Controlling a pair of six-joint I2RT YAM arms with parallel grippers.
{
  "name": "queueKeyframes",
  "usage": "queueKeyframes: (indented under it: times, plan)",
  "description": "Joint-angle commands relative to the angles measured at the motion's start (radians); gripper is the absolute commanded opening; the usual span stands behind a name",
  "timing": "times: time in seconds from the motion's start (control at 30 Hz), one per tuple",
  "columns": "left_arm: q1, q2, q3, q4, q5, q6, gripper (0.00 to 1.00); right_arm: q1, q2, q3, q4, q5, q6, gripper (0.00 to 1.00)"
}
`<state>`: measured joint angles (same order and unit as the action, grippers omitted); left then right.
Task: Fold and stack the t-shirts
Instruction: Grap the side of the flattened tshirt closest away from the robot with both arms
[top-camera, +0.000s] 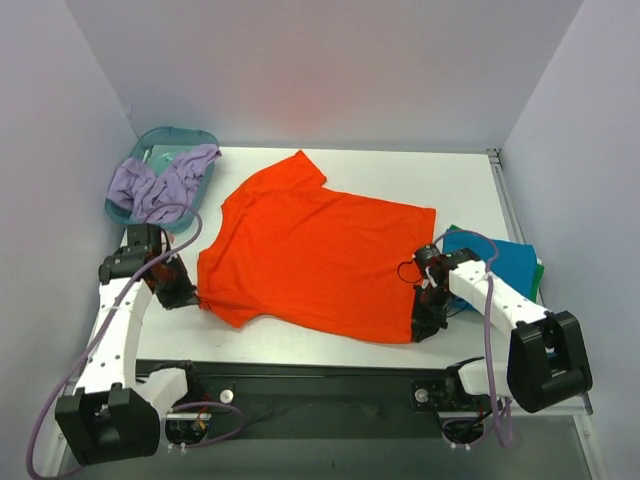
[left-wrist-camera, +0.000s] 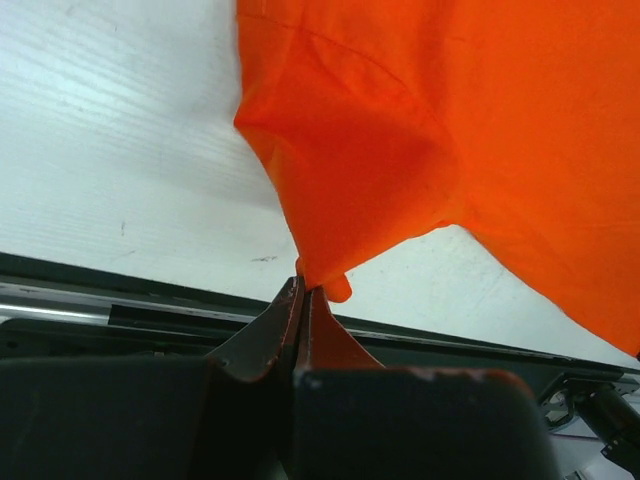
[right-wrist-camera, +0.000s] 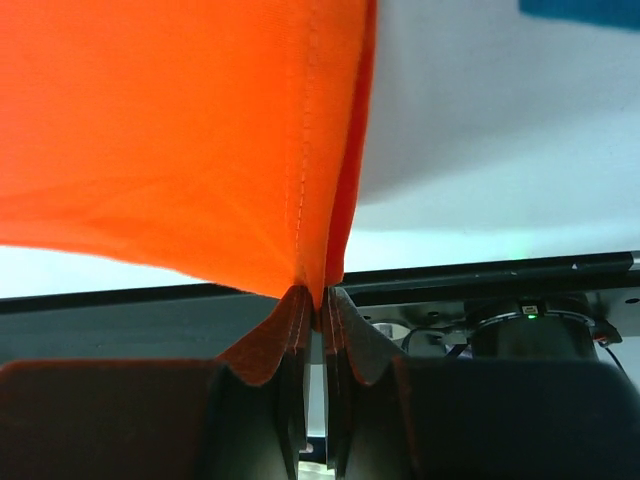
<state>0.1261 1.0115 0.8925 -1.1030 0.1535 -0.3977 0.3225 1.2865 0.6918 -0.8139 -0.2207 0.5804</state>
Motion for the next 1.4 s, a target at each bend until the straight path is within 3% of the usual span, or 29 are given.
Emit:
queueKeyframes:
  times: [0.0, 0.3, 1.0, 1.37]
  plan:
    - [-0.040, 0.048, 0.085, 0.075, 0.008, 0.013, 0.00, 0.004, 0.019, 0.083, -0.071, 0.004, 0.013, 0.00]
    - [-0.164, 0.271, 0.296, 0.173, -0.008, 0.006, 0.00, -0.020, 0.115, 0.205, -0.068, 0.023, 0.010, 0.00]
    - [-0.195, 0.762, 0.835, 0.173, 0.046, 0.094, 0.00, -0.188, 0.376, 0.502, -0.067, 0.017, -0.051, 0.00]
    - [-0.200, 0.875, 0.979, 0.114, 0.067, 0.128, 0.00, -0.270, 0.350, 0.522, -0.100, -0.041, -0.080, 0.00]
